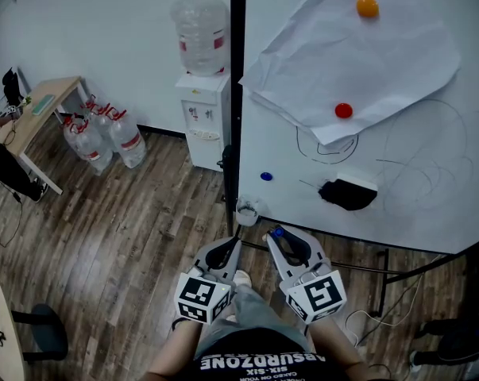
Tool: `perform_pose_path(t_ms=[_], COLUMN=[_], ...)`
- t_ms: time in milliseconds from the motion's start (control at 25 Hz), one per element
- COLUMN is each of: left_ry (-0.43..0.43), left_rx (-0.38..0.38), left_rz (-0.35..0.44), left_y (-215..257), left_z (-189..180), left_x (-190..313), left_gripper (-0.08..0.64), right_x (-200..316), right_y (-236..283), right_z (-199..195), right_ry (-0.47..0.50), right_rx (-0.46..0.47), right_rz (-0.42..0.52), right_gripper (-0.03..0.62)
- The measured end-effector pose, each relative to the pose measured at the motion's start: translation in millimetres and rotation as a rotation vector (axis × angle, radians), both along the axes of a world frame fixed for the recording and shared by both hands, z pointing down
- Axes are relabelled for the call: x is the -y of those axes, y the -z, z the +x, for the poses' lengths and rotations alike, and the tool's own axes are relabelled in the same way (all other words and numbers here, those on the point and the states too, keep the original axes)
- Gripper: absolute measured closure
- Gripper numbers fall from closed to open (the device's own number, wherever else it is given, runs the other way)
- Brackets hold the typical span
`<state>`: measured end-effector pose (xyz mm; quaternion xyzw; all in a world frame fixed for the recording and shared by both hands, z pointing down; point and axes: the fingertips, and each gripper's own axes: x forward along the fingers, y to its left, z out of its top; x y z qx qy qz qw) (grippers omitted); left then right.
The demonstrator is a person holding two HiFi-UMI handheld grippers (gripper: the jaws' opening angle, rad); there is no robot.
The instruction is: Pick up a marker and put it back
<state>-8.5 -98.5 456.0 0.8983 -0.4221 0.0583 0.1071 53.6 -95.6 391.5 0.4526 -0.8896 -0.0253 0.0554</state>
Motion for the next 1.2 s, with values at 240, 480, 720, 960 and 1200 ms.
perform_pose_path(t_ms=[240, 480, 720, 960, 1200], left_ry=[0.004, 0.006, 0.016, 0.03, 0.036], left_rx=[-0.002, 0.001, 0.007, 0.008, 0.011], left_rz=[-0.005, -0.014, -0.015, -0.003, 0.0], left_y=[-1, -3, -4, 2, 3], left_z=[1, 0, -4, -11, -15], left_x=[3, 7, 15, 26, 36], left_gripper=[0.552, 0.552, 0.552, 0.552, 0.552], right_x=[7, 17, 28, 41, 57], right_y=[6, 12, 14, 16, 17], right_z=[-1, -4, -7, -15, -20], right_ry=[0.01, 0.017, 0.024, 0.042, 0.051], right_rx=[0.004, 0.013, 0.024, 0.028, 0.026], right_rz=[0.014, 0.026, 0.028, 0.033, 0.034], right_gripper=[0.524, 0.525, 0.525, 0.525, 0.525])
